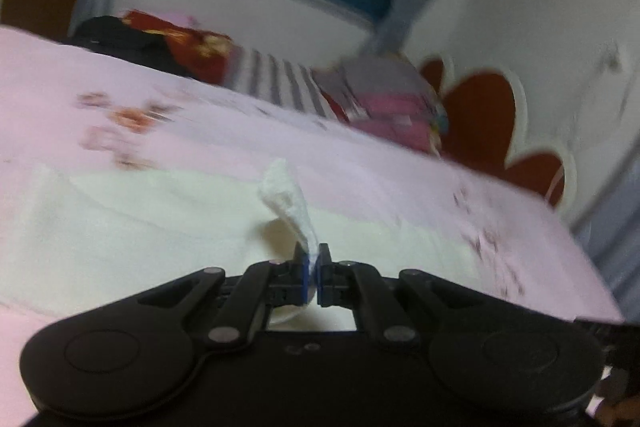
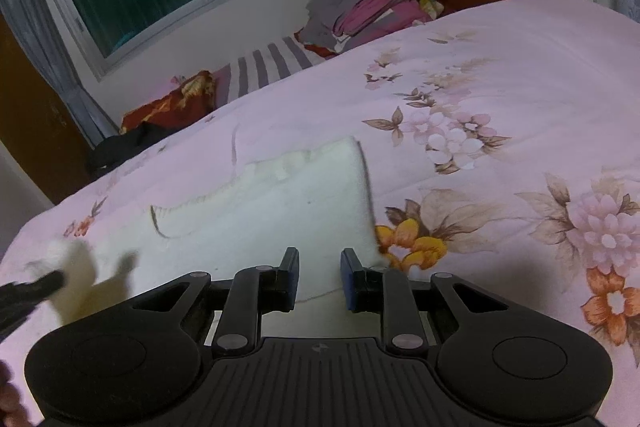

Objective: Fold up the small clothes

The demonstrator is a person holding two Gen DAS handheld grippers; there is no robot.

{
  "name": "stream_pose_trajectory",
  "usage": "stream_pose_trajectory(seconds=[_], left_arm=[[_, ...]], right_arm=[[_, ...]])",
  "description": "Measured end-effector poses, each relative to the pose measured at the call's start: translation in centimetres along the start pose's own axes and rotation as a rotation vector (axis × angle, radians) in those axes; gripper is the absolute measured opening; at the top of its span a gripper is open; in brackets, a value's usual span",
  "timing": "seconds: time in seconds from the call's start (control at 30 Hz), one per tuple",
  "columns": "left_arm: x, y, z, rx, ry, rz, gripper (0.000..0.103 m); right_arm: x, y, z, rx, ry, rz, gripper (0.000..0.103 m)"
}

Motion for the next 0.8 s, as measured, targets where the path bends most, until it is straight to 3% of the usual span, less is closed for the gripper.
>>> stream_pose_trajectory(seconds=[0.17, 0.2, 0.27, 0.33, 0.37, 0.4, 0.43, 0.53, 0.63, 0.73, 0.8], left_arm=[[3.6, 2.6, -4.5, -0.114, 0.069, -0.055, 0.008], [4.4, 3.4, -5.0, -0.140, 0.078, -0.065, 0.014], [5.5, 4.8, -6.0, -0.168, 0.084, -0.087, 0.051], [6.6, 3.6, -6.5, -0.148, 0.095, -0.092, 0.067], [6.7, 2.7, -6.4, -0.120, 0.107, -0.088, 0.067], [6.5, 1.5, -6.3, -0.098, 0.120, -0.074, 0.067], [6.1, 0.4, -6.3, -0.088, 0.125, -0.053, 0.067], [2.6, -3.6, -6.5, -0.041, 0.101, 0.029, 0.064], [-2.9, -7.0, -7.3, -0.029, 0.076, 0.167, 0.060], [-8.6, -9.3, -8.4, -0.040, -0.023, 0.260, 0.060], [-10.9, -9.7, -8.7, -0.052, -0.081, 0.270, 0.060]], right_arm=[[2.0, -0.5, 0.7, -0.005, 0.027, 0.001, 0.022], [2.4, -0.7, 0.9, -0.006, 0.035, 0.002, 0.022], [3.0, -1.0, 1.3, -0.003, 0.053, 0.017, 0.023], [3.3, -1.3, 1.6, 0.004, 0.048, 0.010, 0.028], [3.3, -1.4, 1.8, 0.003, 0.047, 0.018, 0.058], [3.2, -1.5, 1.9, 0.012, 0.054, 0.028, 0.072], [2.9, -1.6, 2.2, 0.030, 0.059, 0.044, 0.077], [0.8, -0.9, 1.9, -0.007, 0.057, 0.149, 0.077], [-2.1, 0.6, 0.9, -0.063, 0.039, 0.249, 0.069], [-4.6, 3.1, -0.9, -0.143, 0.033, 0.294, 0.058], [-5.8, 4.8, -2.0, -0.183, 0.039, 0.305, 0.057]])
Point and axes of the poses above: each gripper's, at about its wrist camera, not at the fingertips, and y roughly the way its jaws point, x to its right, z to its top, the point moved 8 cm from there along y, roughly the way its jaws point, and after that the axes turned 5 degrees about y, right-handed, at the moved point
